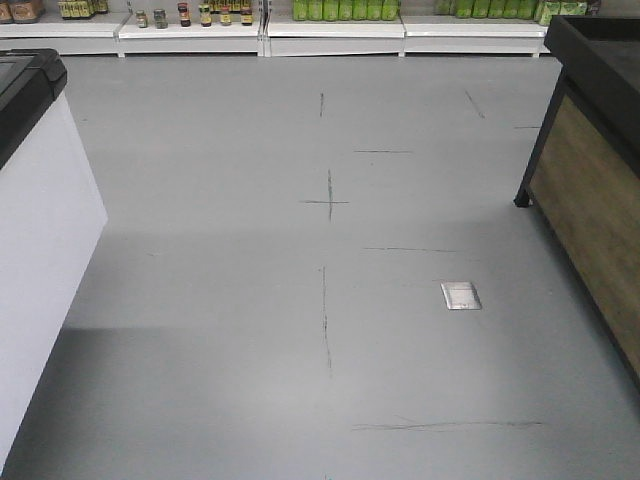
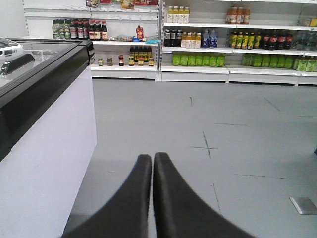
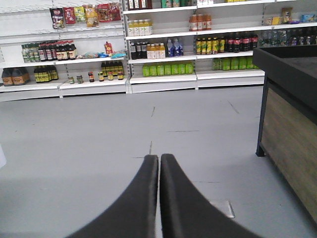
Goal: Pick three apples into basket with both arms
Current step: 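Drive the base forward along the aisle toward the fruit tables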
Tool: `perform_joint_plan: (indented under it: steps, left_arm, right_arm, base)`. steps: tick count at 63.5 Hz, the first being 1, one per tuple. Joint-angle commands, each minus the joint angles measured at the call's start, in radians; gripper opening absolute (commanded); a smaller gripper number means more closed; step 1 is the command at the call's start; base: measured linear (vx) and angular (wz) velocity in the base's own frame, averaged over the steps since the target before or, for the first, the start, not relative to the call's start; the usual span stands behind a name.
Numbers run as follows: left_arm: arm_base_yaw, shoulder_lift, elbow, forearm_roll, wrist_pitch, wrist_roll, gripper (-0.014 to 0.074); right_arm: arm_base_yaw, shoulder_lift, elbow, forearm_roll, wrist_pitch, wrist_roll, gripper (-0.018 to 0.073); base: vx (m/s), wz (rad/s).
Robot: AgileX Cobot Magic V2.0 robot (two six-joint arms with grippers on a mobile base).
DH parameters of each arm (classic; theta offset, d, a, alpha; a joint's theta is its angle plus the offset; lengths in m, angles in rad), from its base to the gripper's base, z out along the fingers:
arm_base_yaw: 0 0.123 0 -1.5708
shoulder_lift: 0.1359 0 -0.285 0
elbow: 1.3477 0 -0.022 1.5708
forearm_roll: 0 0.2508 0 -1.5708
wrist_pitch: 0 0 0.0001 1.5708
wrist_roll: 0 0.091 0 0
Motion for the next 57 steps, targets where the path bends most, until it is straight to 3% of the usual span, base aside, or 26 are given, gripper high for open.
perform_joint_plan:
  steps: [1, 57]
  left_arm:
    - [0.001, -0.016, 0.004, 0.001, -0.07, -0.009, -0.0007]
    - [0.001, -0.016, 0.004, 0.001, -0.07, -0.009, -0.0007]
  right_arm:
    - [-0.007, -0.013, 0.013, -0.01, -0.074, -0.008, -0.0004]
    - [-0.007, -0.013, 0.013, -0.01, -0.074, -0.008, -0.0004]
  base:
    - [0.0, 0.0]
    - [0.0, 0.0]
